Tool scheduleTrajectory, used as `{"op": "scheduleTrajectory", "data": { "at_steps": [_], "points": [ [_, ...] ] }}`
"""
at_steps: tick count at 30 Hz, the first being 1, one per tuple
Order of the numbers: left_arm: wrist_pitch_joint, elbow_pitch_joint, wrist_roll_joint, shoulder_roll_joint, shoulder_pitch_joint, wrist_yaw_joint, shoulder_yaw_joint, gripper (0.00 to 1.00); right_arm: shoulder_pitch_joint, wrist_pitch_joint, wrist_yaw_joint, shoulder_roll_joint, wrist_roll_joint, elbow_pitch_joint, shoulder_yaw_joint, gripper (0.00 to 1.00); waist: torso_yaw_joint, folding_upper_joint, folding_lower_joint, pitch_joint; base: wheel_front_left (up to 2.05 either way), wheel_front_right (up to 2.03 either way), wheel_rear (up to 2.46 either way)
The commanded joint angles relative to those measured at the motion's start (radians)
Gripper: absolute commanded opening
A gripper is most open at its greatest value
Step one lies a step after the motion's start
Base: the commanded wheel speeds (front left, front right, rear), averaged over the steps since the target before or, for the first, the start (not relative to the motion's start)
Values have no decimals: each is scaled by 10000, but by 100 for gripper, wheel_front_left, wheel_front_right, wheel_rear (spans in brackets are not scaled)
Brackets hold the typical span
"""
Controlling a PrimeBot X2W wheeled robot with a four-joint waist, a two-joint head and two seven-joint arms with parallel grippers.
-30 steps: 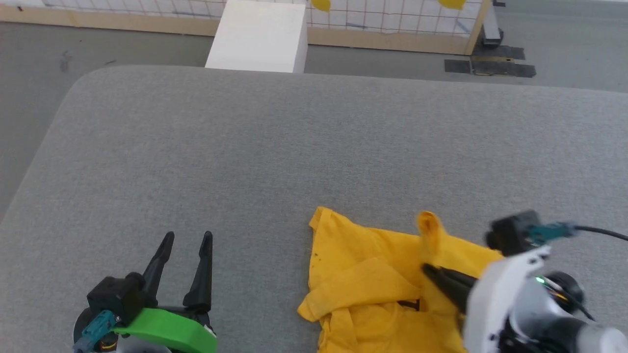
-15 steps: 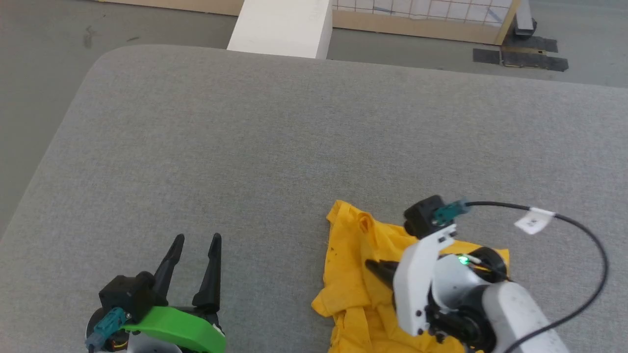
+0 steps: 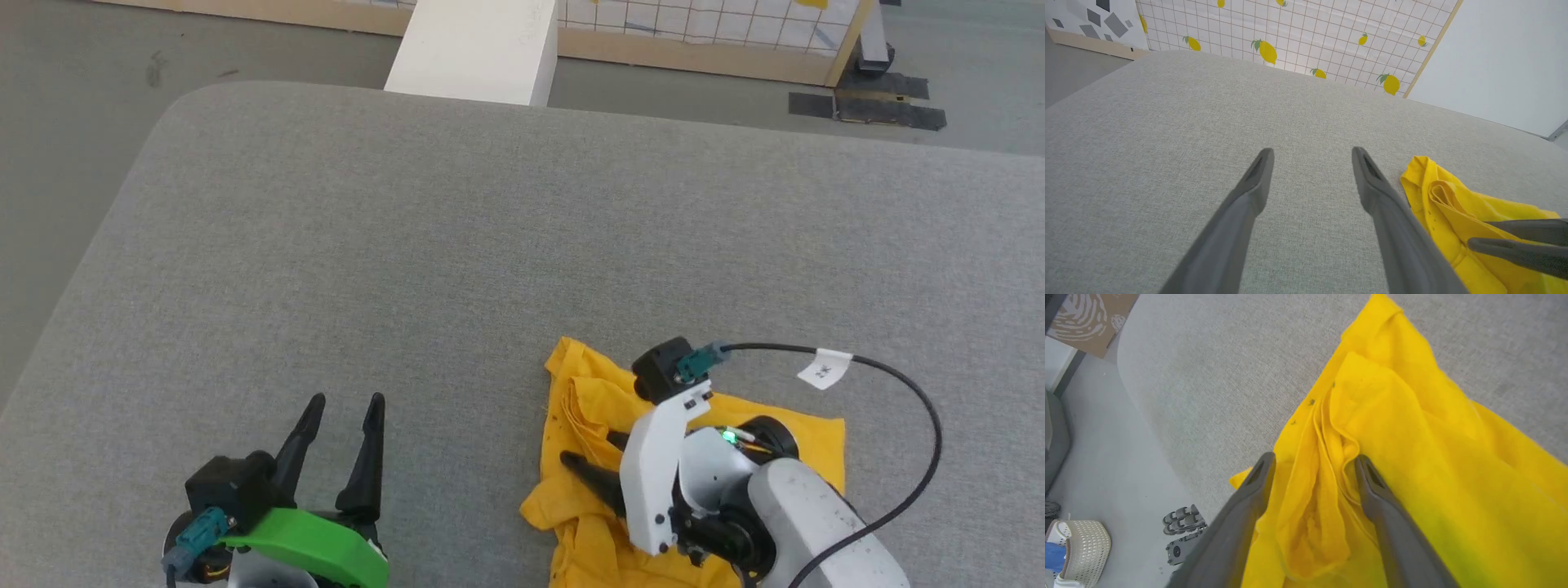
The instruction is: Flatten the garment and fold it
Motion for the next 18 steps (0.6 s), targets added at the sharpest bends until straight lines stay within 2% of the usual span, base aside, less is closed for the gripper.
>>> {"op": "scheduleTrajectory", "data": {
  "at_steps": [1,6,11,15,18],
  "points": [
    [-79,49,-75,-31,-154,-83,25,100,-160,-143,-13,-10,174,-193,-118,100,-65,0,0,-32,0,0,0],
    [-85,27,-68,14,-66,-57,76,100,300,-527,-13,-10,-243,-1451,-1427,100,-236,0,0,-99,0,0,0],
    [-66,-136,36,128,5,50,84,100,1756,-1096,-13,-10,-1197,-3459,-3680,100,-385,0,0,-95,0,0,0],
    [-41,-341,81,222,79,139,99,100,3198,-1148,-13,-9,-1171,-4591,-5046,100,-521,0,0,-15,0,0,0],
    [-10,-473,88,284,138,187,108,100,4073,-1075,-13,-9,-884,-4814,-5489,100,-633,0,0,71,0,0,0]
  ]
}}
